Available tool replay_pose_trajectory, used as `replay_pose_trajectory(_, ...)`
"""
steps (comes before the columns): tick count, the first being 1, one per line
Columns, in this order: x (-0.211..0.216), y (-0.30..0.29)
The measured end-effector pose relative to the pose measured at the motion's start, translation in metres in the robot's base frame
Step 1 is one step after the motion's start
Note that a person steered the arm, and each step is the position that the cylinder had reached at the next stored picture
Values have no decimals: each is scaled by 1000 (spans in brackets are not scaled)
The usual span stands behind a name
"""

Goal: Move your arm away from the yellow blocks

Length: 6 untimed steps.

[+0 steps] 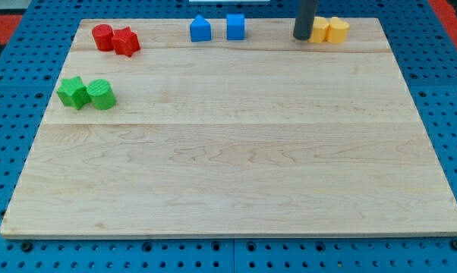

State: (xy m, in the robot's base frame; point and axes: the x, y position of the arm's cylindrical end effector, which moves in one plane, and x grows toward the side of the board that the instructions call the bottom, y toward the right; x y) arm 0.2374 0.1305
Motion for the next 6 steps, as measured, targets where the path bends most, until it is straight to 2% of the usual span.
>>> replay_pose_trajectory(2,0,1)
replay_pose_trajectory(3,44,-10)
replay_pose_trajectory(4,87,42)
replay_pose_trajectory(5,77,117)
replay_pose_trajectory(6,77,133)
